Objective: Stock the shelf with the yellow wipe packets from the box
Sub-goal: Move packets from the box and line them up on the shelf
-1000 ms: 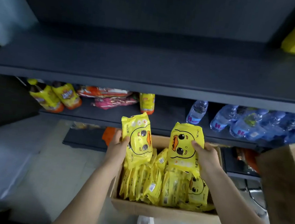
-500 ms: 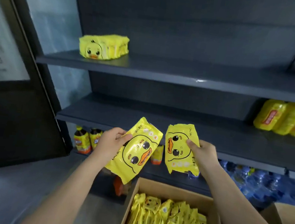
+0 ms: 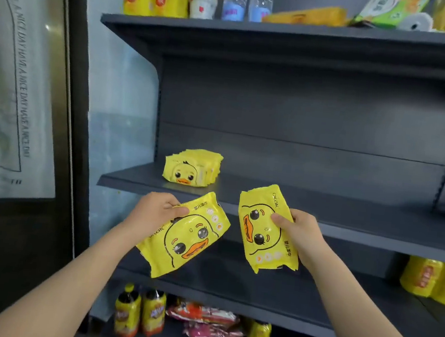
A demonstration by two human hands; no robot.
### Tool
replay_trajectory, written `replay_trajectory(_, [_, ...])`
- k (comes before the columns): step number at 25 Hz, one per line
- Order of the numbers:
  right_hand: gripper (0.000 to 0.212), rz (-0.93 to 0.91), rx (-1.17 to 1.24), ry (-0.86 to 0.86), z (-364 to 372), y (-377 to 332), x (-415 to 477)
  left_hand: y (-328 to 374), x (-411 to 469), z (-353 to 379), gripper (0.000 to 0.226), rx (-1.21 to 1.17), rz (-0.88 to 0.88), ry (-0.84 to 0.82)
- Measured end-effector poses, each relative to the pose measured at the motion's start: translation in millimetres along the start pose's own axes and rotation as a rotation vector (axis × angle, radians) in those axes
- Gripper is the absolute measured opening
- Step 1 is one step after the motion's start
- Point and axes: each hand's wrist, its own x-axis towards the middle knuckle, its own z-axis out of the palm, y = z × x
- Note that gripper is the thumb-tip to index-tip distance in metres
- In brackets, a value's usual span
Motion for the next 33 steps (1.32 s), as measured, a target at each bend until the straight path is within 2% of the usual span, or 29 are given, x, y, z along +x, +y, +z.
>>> replay_trajectory(5, [0.014, -0.064, -0.134, 0.061, 64.9, -37.9, 35.5, -33.6, 64.9, -54.5, 0.018, 0.033, 0.097, 0.024])
replay_trajectory(10, [0.013, -0.072, -0.156, 0.153, 99.5, -62.7, 79.5, -53.7, 132.6, -72.2, 0.013, -0.029, 0.237, -0.032])
replay_trajectory(17, [0.013, -0.104, -0.173, 0.243, 118.5, -66.6, 171.9, -78.5, 244.0, -45.4, 0.012, 0.24, 0.42, -0.048])
replay_trajectory(22, [0.009, -0.059, -0.168, 0.26, 131.7, -56.5, 241.1, -99.1, 313.7, -4.6, 0.03, 0.596, 0.589, -0.153])
replay_trajectory(27, [0.012, -0.005, -0.246, 0.291, 137.3, -41.3, 261.3, -113.7, 329.0, 12.7, 0.042, 0.619, 0.688, -0.186])
replay_trajectory(31, [0.011, -0.005, -0.23, 0.369, 136.4, -46.0, 258.0, -124.3, 330.4, 1.5, 0.083, 0.691, 0.81, -0.294])
replay_trajectory(33, [0.012, 0.008, -0.213, 0.391, 137.4, -49.9, 254.5, -128.7, 331.1, 0.8, 0.096, 0.767, 0.855, -0.287])
